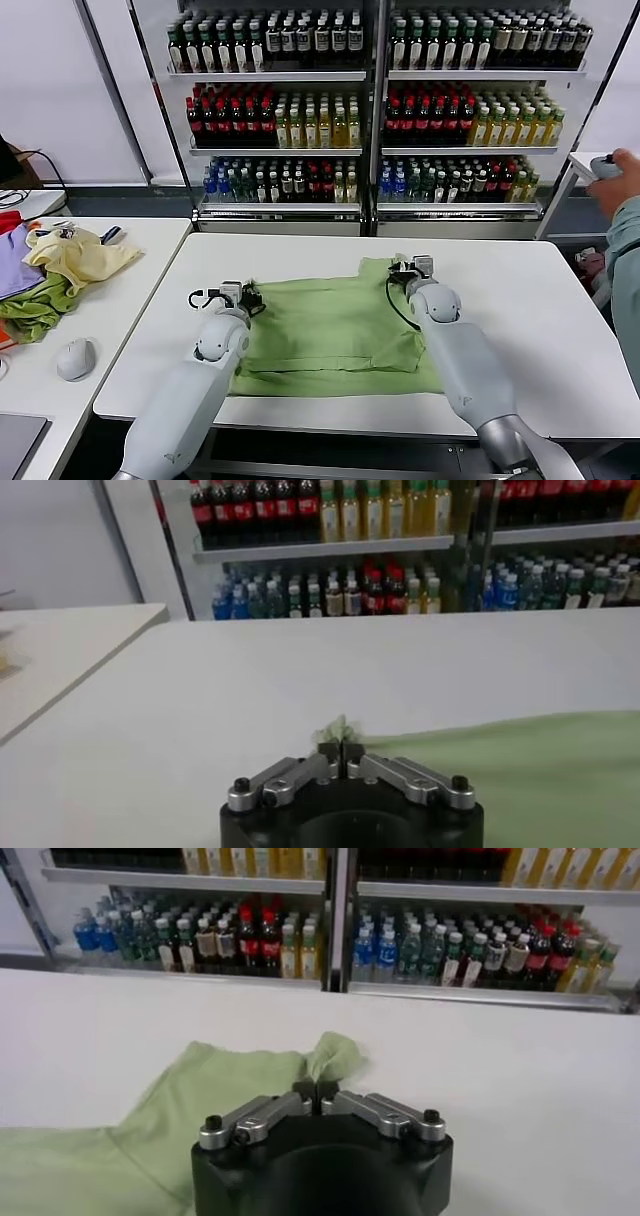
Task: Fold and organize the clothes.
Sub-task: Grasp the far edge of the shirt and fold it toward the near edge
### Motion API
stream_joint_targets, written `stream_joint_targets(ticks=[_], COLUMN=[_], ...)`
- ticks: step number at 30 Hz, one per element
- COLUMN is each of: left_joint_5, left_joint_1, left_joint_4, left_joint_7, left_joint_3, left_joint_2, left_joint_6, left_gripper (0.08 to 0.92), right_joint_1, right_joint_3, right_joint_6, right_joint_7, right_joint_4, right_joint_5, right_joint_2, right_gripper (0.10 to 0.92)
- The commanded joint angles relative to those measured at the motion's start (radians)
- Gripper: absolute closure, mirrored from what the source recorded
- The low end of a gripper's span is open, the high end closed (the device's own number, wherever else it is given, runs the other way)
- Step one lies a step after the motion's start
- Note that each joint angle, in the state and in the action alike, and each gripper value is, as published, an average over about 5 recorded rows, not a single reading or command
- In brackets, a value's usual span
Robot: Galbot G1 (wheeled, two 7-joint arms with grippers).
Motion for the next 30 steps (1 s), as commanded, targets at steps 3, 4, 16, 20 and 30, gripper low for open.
stream_joint_targets(ticks=[3,4,16,20,30], left_joint_5=[-0.082,-0.091,-0.166,-0.164,-0.094], left_joint_1=[0.098,0.115,0.297,0.376,0.479], left_joint_4=[-0.254,-0.288,-0.544,-0.593,-0.613], left_joint_7=[0.002,0.002,0.001,0.004,0.02], left_joint_3=[-0.034,-0.04,-0.113,-0.127,-0.146], left_joint_2=[0.059,0.067,0.153,0.181,0.218], left_joint_6=[-0.091,-0.092,-0.024,0.0,0.041], left_gripper=[0.91,0.91,0.91,0.91,0.91], right_joint_1=[-0.179,-0.195,-0.459,-0.578,-0.743], right_joint_3=[0.053,0.059,0.195,0.24,0.3], right_joint_6=[0.003,0.0,-0.05,-0.067,-0.084], right_joint_7=[0.013,0.015,0.037,0.05,0.077], right_joint_4=[0.431,0.458,0.804,0.893,0.958], right_joint_5=[0.102,0.105,0.137,0.133,0.09], right_joint_2=[-0.102,-0.109,-0.174,-0.172,-0.143], right_gripper=[0.91,0.91,0.91,0.91,0.91])
